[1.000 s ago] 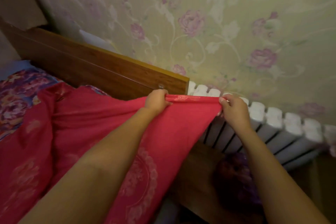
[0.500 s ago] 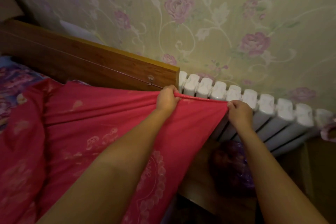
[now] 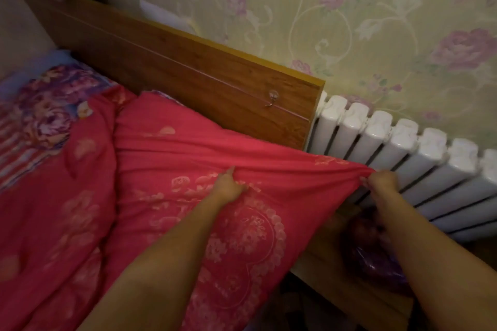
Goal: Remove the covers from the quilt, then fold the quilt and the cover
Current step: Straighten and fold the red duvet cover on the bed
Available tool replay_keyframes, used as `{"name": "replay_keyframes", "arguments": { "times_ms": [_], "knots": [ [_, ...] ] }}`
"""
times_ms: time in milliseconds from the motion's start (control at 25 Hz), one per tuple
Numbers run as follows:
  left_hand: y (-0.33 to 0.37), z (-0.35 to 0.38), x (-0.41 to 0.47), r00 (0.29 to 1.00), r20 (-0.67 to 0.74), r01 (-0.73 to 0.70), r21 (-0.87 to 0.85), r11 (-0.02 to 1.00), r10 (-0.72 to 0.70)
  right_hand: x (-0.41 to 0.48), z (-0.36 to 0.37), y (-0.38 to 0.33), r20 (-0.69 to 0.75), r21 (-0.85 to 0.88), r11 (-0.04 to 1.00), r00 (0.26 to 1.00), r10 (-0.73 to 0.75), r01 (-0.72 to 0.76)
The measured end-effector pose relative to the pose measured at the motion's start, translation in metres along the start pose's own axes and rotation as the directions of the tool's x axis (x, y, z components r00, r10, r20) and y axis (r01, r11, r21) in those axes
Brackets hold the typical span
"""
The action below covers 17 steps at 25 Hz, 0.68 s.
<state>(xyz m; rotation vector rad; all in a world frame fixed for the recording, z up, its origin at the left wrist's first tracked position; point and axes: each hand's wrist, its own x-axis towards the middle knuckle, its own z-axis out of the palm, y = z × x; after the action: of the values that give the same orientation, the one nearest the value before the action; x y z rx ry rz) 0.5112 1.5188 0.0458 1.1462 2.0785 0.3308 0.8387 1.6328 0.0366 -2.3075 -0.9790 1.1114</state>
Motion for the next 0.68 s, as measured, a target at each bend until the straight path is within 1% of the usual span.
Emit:
{"name": "replay_keyframes", "arguments": {
  "times_ms": [40,80,120,160,240,280,360,440,480,520,600,680],
  "knots": [
    [-0.02,-0.005,-0.007,0.999,0.02,0.048,-0.045,0.998,-0.047,-0.011,0.011,-0.002,-0.047,-0.025,0.999,0.998,-0.028,0.027],
    [-0.035,-0.011,-0.015,0.996,0.04,0.086,-0.083,0.993,-0.083,-0.024,0.02,-0.004,-0.131,-0.019,0.998,0.99,-0.061,0.059],
    [-0.051,-0.018,-0.022,0.993,0.043,0.115,-0.124,0.986,-0.11,-0.036,0.034,-0.009,-0.167,-0.016,0.994,0.98,-0.113,0.112],
    [-0.064,-0.025,-0.029,0.992,0.032,0.129,-0.17,0.977,-0.125,-0.05,0.049,-0.016,-0.158,-0.009,0.981,0.968,-0.194,0.195],
    [-0.091,-0.045,-0.035,0.983,-0.064,0.155,-0.216,0.964,-0.172,-0.079,0.09,-0.037,0.003,0.034,0.923,0.924,-0.383,0.383],
    [-0.105,-0.057,-0.037,0.971,-0.137,0.168,-0.208,0.964,-0.199,-0.092,0.111,-0.048,0.104,0.074,0.895,0.889,-0.446,0.44],
    [-0.128,-0.079,-0.035,0.932,-0.253,0.194,-0.254,0.948,-0.259,-0.117,0.147,-0.072,0.268,0.077,0.83,0.79,-0.551,0.552],
    [-0.146,-0.101,-0.029,0.91,-0.287,0.165,-0.413,0.896,-0.3,-0.141,0.176,-0.099,0.355,0.049,0.739,0.68,-0.642,0.672],
    [-0.153,-0.113,-0.026,0.896,-0.314,0.148,-0.454,0.879,-0.313,-0.151,0.193,-0.114,0.399,0.027,0.686,0.621,-0.675,0.727],
    [-0.159,-0.126,-0.023,0.882,-0.341,0.154,-0.444,0.883,-0.326,-0.16,0.209,-0.13,0.435,0.006,0.639,0.573,-0.694,0.769],
    [-0.174,-0.144,-0.009,0.876,-0.356,0.19,-0.367,0.911,-0.326,-0.169,0.25,-0.167,0.491,-0.053,0.572,0.521,-0.699,0.818],
    [-0.186,-0.153,0.011,0.885,-0.295,0.229,-0.396,0.889,-0.359,-0.168,0.3,-0.202,0.532,-0.121,0.513,0.492,-0.689,0.85]
  ]
}}
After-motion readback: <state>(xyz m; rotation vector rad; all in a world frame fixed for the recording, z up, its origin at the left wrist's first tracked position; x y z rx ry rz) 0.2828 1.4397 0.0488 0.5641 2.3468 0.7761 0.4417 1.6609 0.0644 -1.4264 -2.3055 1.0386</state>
